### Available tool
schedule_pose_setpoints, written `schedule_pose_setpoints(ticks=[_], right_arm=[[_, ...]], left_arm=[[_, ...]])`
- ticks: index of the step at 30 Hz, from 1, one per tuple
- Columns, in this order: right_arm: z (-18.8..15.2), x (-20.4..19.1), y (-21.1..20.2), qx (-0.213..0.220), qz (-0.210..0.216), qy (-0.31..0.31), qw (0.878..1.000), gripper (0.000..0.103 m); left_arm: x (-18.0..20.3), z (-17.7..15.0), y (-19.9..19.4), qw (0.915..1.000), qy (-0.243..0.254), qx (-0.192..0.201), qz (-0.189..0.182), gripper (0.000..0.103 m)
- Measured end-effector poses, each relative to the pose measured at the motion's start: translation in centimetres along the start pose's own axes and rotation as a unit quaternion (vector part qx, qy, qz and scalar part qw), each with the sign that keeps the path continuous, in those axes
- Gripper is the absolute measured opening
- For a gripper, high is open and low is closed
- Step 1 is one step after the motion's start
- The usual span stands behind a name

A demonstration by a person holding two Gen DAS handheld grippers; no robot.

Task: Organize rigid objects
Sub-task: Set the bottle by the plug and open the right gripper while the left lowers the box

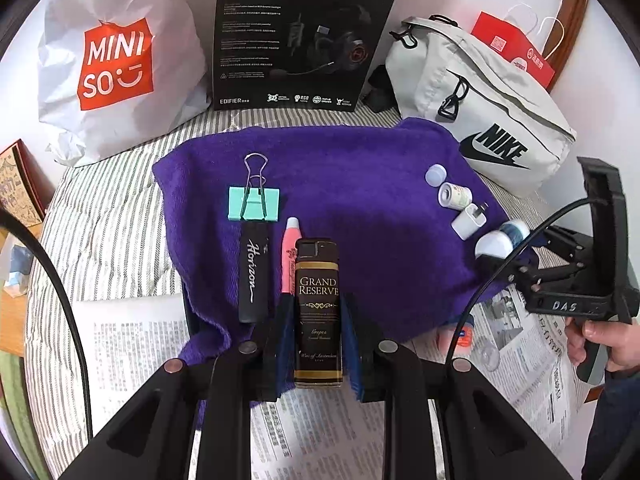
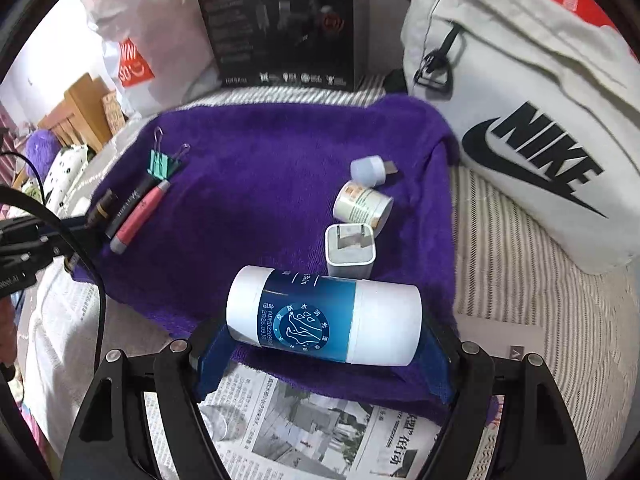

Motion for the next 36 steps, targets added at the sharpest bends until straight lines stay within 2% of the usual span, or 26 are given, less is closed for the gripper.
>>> schedule_pose_setpoints(ticks=[14, 36], right_arm=[[0.9, -0.7, 2.6, -0.030, -0.005, -0.003, 1.000, 0.079], [0.6, -0.2, 1.4, -0.026, 0.010, -0.003, 1.000, 0.081]], left_arm=[[-0.1, 1.0, 1.5, 0.9999, 0.004, -0.007, -0.012, 0.022], [2.4, 4.0, 7.0, 0.9995, 0.008, -0.031, -0.003, 0.022]])
Point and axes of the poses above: each gripper's, at about its wrist camera, not at the fingertips, and y roughly the way its jaws point, x to its right, z to its top, the point moved 3 cm from there along y, roughly the way its jaws point, and after that the axes turned 12 degrees about -y, right-handed, at the moved point
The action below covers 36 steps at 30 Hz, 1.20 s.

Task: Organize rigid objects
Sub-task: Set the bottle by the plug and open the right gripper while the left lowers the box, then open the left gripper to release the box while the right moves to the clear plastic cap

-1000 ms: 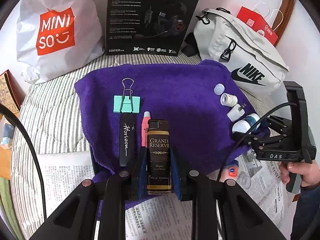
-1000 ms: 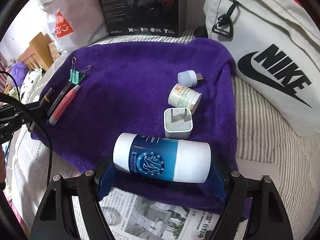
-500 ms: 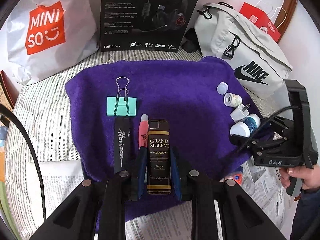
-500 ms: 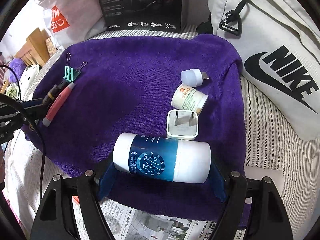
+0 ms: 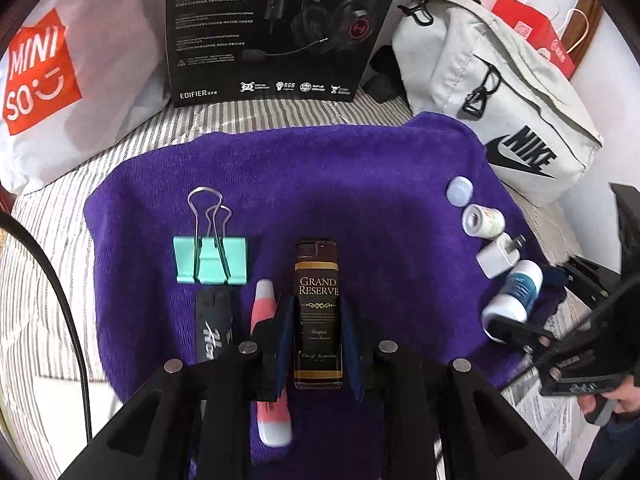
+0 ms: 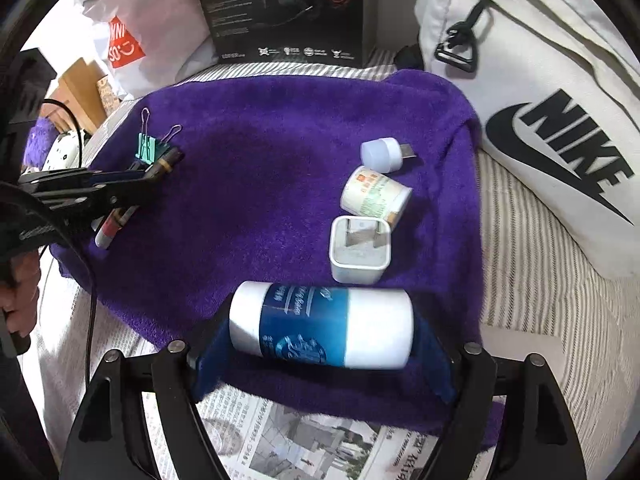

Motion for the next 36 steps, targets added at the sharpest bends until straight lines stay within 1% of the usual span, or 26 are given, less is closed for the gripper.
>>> schedule_pose_setpoints(ticks=[4, 6, 9, 13, 18, 22, 26, 29, 31, 33, 36], right_arm=[[-0.3, 0.0, -0.9, 0.007, 0.002, 0.003, 1.000, 0.081], [-0.5, 0.0, -1.4, 0.009, -0.003, 0.005, 1.000, 0.084], [-1.1, 0.0, -2.2, 0.016, -0.004, 0.010, 1.000, 0.084], [-1.9, -0.1, -3.2, 0.028, -0.001, 0.016, 0.999, 0.084], [-2.6, -0.5, -4.5, 0.043, -0.009, 0.009, 0.999, 0.084], [-3.5, -0.7, -5.6, 0.050, -0.010, 0.006, 0.999, 0.084], [-5.2, -1.1, -7.0, 0.057, -0.011, 0.007, 0.998, 0.084], [-6.2, -1.9, -7.7, 0.061, -0.011, 0.002, 0.998, 0.084], [-7.1, -2.7, -8.0, 0.066, -0.009, -0.003, 0.998, 0.084], [-8.1, -3.5, -8.0, 0.070, -0.010, -0.004, 0.997, 0.084], [-9.1, -4.6, -7.3, 0.076, -0.004, -0.010, 0.997, 0.084]], left_arm=[[0.0, 0.7, 0.9, 1.0000, -0.002, 0.000, 0.005, 0.022], [0.0, 1.2, 1.0, 1.0000, -0.003, 0.001, 0.008, 0.022], [0.2, 1.7, 1.4, 0.9999, 0.001, 0.002, 0.015, 0.022], [0.8, 2.1, 1.8, 0.9994, 0.014, 0.006, 0.032, 0.023], [2.0, 1.4, 2.1, 0.9973, 0.039, 0.015, 0.060, 0.023], [2.7, 0.8, 2.2, 0.9966, 0.047, 0.013, 0.066, 0.031], [3.4, 0.2, 2.2, 0.9959, 0.053, 0.006, 0.074, 0.042], [3.8, -0.2, 2.0, 0.9955, 0.050, 0.002, 0.081, 0.042], [4.1, -0.6, 1.5, 0.9959, 0.043, -0.002, 0.079, 0.042], [4.3, -1.2, 0.4, 0.9963, 0.041, 0.004, 0.075, 0.042], [4.2, -2.3, -1.5, 0.9957, 0.045, 0.016, 0.079, 0.042]])
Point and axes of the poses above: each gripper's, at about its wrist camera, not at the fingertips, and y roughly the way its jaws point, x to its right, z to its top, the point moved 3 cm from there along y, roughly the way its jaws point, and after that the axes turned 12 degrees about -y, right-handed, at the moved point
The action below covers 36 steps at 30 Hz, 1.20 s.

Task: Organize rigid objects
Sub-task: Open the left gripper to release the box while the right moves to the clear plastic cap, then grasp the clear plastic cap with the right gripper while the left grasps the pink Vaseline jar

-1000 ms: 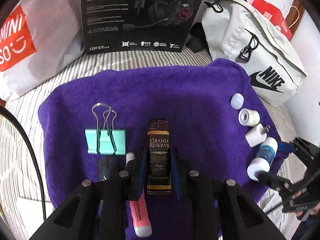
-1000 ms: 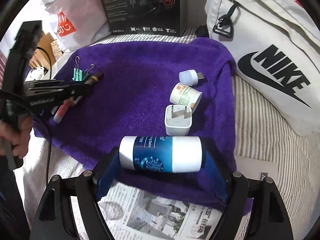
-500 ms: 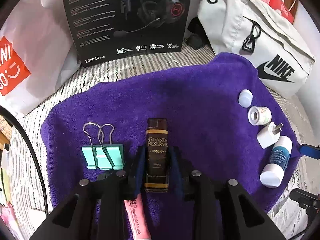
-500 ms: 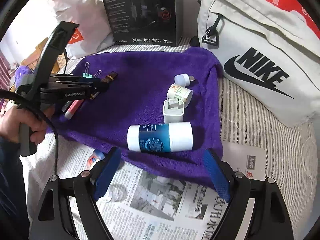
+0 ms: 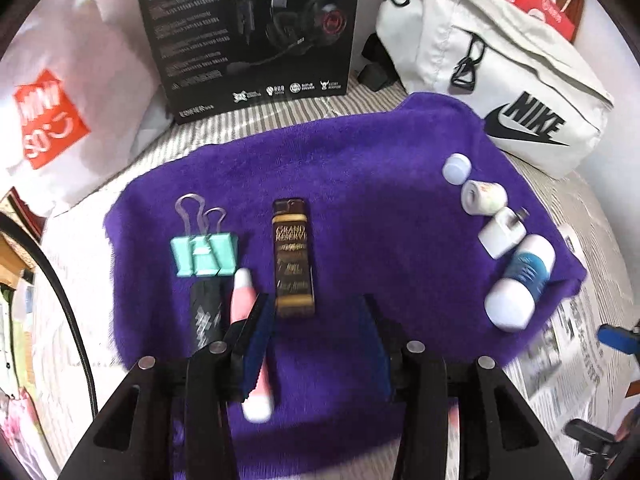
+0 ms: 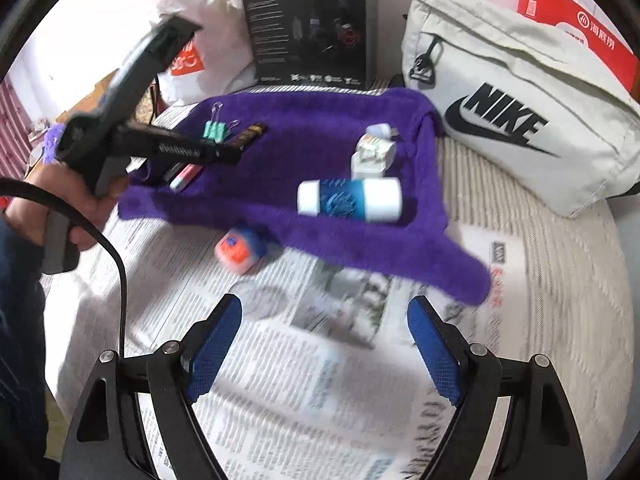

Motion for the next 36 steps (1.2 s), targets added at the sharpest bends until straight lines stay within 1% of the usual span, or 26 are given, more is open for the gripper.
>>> schedule_pose_setpoints(ticks=[5, 11, 14, 16, 17, 19, 21, 22, 24, 25, 29, 36], right_arm=[[-0.8, -1.6, 1.0, 0.014, 0.003, -0.012, 1.000, 0.080], [-1.0, -3.5, 2.1, 0.028, -0.002, -0.037, 0.999, 0.073], [-1.0, -4.1, 3.0, 0.023, -0.008, -0.041, 0.999, 0.066], [-1.0, -4.3, 3.6, 0.020, -0.015, -0.046, 0.999, 0.063], [-0.9, -4.3, 3.9, 0.019, -0.016, -0.049, 0.998, 0.060], [-0.8, -4.4, 4.1, 0.028, -0.019, -0.050, 0.998, 0.057], [-0.6, -4.4, 4.3, 0.033, -0.019, -0.050, 0.998, 0.047], [-0.5, -4.5, 4.3, 0.035, -0.018, -0.051, 0.998, 0.044], [-0.5, -4.6, 4.2, 0.036, -0.017, -0.054, 0.998, 0.030], [-0.5, -4.6, 4.2, 0.036, -0.018, -0.053, 0.998, 0.027], [-1.1, -4.0, 3.4, 0.033, -0.024, -0.042, 0.998, 0.027], [-4.2, -0.4, 0.7, 0.014, -0.069, 0.004, 0.998, 0.027]], left_arm=[[-1.8, -2.6, -3.1, 0.9998, -0.007, 0.016, 0.004, 0.042], [-4.7, -6.3, -6.4, 0.9987, -0.034, 0.038, 0.001, 0.042], [-5.6, -7.4, -6.4, 0.9980, -0.050, 0.039, -0.010, 0.042], [-5.9, -8.3, -6.3, 0.9979, -0.052, 0.036, -0.012, 0.042], [-6.0, -8.6, -6.3, 0.9979, -0.052, 0.036, -0.013, 0.042], [-6.3, -9.5, -6.4, 0.9978, -0.054, 0.035, -0.017, 0.042], [-6.6, -10.2, -6.3, 0.9977, -0.056, 0.033, -0.016, 0.042], [-6.8, -10.5, -6.1, 0.9977, -0.058, 0.030, -0.015, 0.042], [-7.1, -10.8, -5.8, 0.9978, -0.060, 0.024, -0.012, 0.042], [-7.1, -11.0, -5.7, 0.9978, -0.061, 0.023, -0.010, 0.042], [-6.6, -11.3, -6.1, 0.9978, -0.059, 0.026, -0.016, 0.042], [-2.6, -11.4, -6.3, 0.9985, -0.024, 0.030, -0.040, 0.042]])
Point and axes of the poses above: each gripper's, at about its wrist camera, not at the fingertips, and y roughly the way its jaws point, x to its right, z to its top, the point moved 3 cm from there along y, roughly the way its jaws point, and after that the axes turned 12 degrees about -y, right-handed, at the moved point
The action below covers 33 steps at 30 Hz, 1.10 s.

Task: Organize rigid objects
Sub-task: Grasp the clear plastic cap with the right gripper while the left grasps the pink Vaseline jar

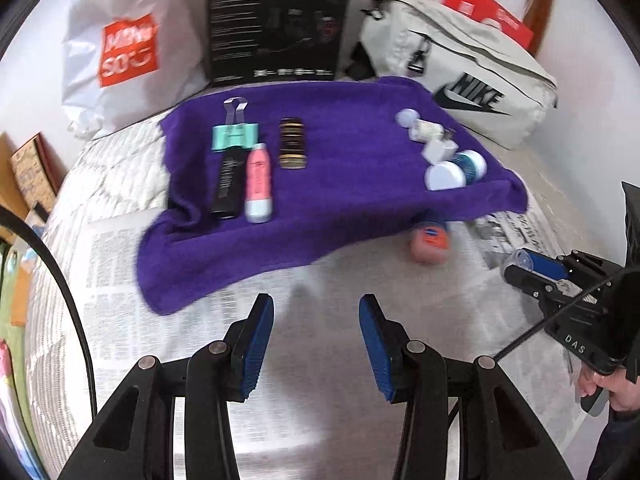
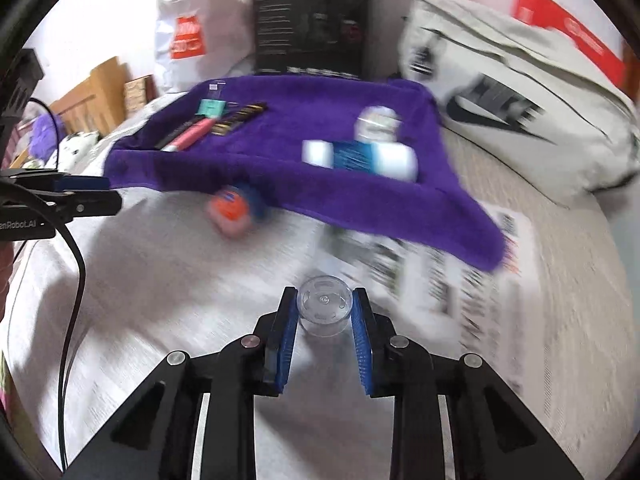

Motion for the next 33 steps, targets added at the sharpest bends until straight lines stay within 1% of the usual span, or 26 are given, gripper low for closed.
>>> schedule_pose_setpoints(ticks=[5, 8, 12, 15, 21, 28, 33], right_arm=[[-2.1, 2.8, -0.8, -0.003, -0.029, 0.034, 0.999, 0.027], [-3.0, 3.5, -0.7, 0.000, -0.039, 0.041, 0.998, 0.027], [-3.7, 3.7, -0.9, 0.012, -0.036, 0.052, 0.998, 0.027], [-3.7, 3.7, -0.8, 0.013, -0.035, 0.053, 0.998, 0.027], [-3.8, 3.7, -0.7, 0.011, -0.034, 0.055, 0.998, 0.027], [-3.9, 3.8, -0.8, 0.011, -0.030, 0.059, 0.998, 0.027], [-3.8, 3.7, -0.8, 0.011, -0.032, 0.058, 0.998, 0.027]], left_arm=[[3.0, -0.4, 0.5, 0.9996, 0.024, -0.007, -0.013, 0.042], [4.7, -0.6, 1.2, 0.9992, 0.038, -0.013, -0.011, 0.042], [6.1, -0.4, 2.3, 0.9986, 0.047, -0.019, -0.015, 0.042], [7.1, -0.2, 3.1, 0.9980, 0.053, -0.025, -0.024, 0.042], [8.5, 0.5, 4.2, 0.9971, 0.065, -0.029, -0.029, 0.042], [9.4, 1.1, 5.5, 0.9969, 0.066, -0.041, -0.016, 0.042], [9.9, 1.4, 6.0, 0.9969, 0.070, -0.036, -0.004, 0.042]])
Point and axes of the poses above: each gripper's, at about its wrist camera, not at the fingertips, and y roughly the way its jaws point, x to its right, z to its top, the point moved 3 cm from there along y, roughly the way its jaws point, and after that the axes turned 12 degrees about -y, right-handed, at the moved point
